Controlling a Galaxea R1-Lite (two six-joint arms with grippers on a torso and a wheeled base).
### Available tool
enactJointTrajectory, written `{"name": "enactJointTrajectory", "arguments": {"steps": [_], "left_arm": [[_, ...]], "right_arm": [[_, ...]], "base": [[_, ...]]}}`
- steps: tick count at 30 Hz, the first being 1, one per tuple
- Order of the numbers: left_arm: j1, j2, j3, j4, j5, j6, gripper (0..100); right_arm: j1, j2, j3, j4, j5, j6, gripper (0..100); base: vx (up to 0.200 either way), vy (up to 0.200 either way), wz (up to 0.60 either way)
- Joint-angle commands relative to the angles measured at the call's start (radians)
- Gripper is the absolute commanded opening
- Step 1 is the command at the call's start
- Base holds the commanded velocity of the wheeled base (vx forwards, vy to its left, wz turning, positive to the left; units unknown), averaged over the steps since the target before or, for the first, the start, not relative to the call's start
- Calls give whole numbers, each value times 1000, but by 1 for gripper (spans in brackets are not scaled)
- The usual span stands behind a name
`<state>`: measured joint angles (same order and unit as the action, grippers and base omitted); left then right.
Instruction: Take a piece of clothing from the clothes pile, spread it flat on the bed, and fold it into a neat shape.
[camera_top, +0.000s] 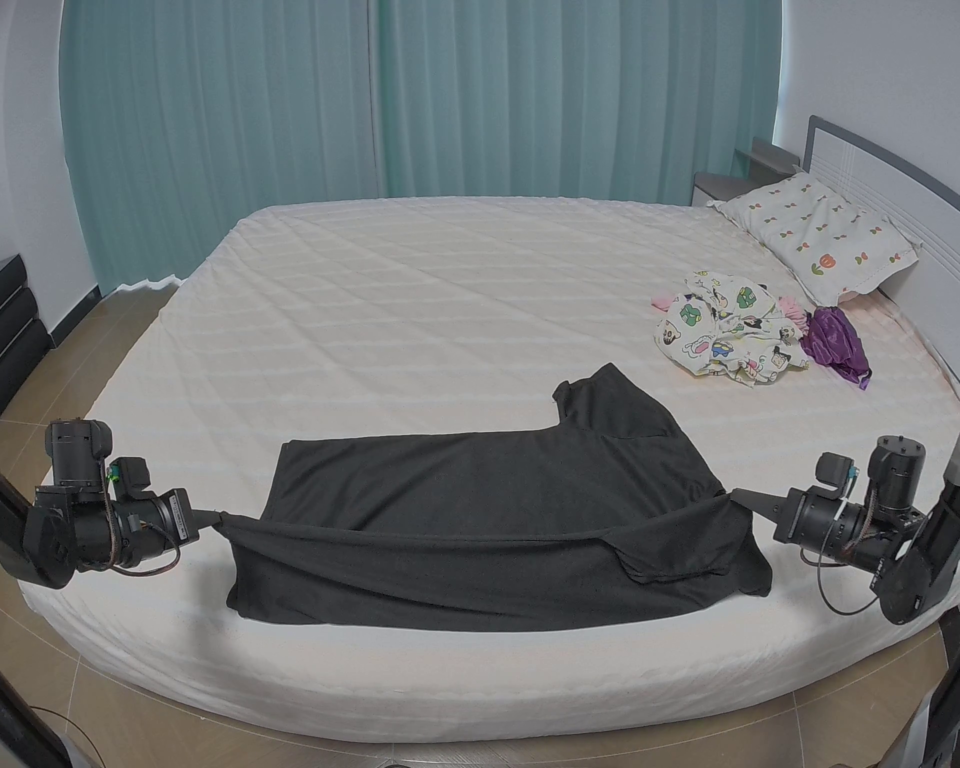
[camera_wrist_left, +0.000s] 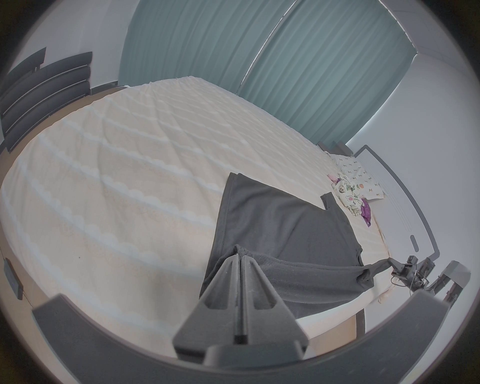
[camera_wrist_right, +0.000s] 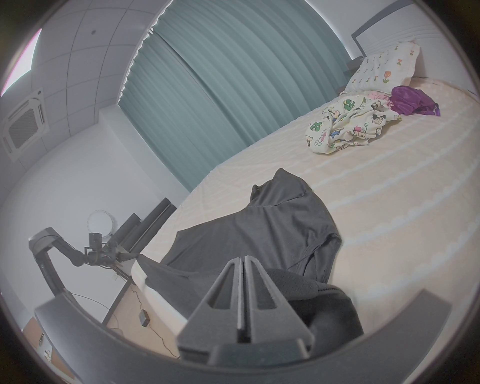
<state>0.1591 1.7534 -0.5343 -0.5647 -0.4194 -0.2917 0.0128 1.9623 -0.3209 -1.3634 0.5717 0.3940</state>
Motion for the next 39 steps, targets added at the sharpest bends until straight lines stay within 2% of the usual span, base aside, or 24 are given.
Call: {"name": "enactJointTrajectory", "arguments": {"steps": [1,5,10,17,22,26,30,39], "left_arm": [[11,-75,66,-9,-6,2,0],[17,-124,103,-6,-10,0,0],[34,-180,149,-1,-55,0,0],[42,-215,212,-3,-59,5,0],[45,-233,240,0,-59,5,0],[54,-226,284,-3,-59,9,0],[54,-219,283,-7,-59,9,0],[56,-134,212,-9,-58,8,0]], "right_arm": [[-37,-146,138,-49,45,17,0],[-60,-227,227,-80,71,19,0],[-71,-290,301,-80,108,19,0],[-80,-347,321,-60,109,22,0],[-85,-373,321,-14,108,28,0],[-86,-407,321,92,108,16,0],[-86,-396,321,142,106,-9,0],[-85,-301,267,141,106,-11,0]], "base": [[0,0,0],[0,0,0],[0,0,0],[0,0,0],[0,0,0],[0,0,0],[0,0,0],[0,0,0]]}}
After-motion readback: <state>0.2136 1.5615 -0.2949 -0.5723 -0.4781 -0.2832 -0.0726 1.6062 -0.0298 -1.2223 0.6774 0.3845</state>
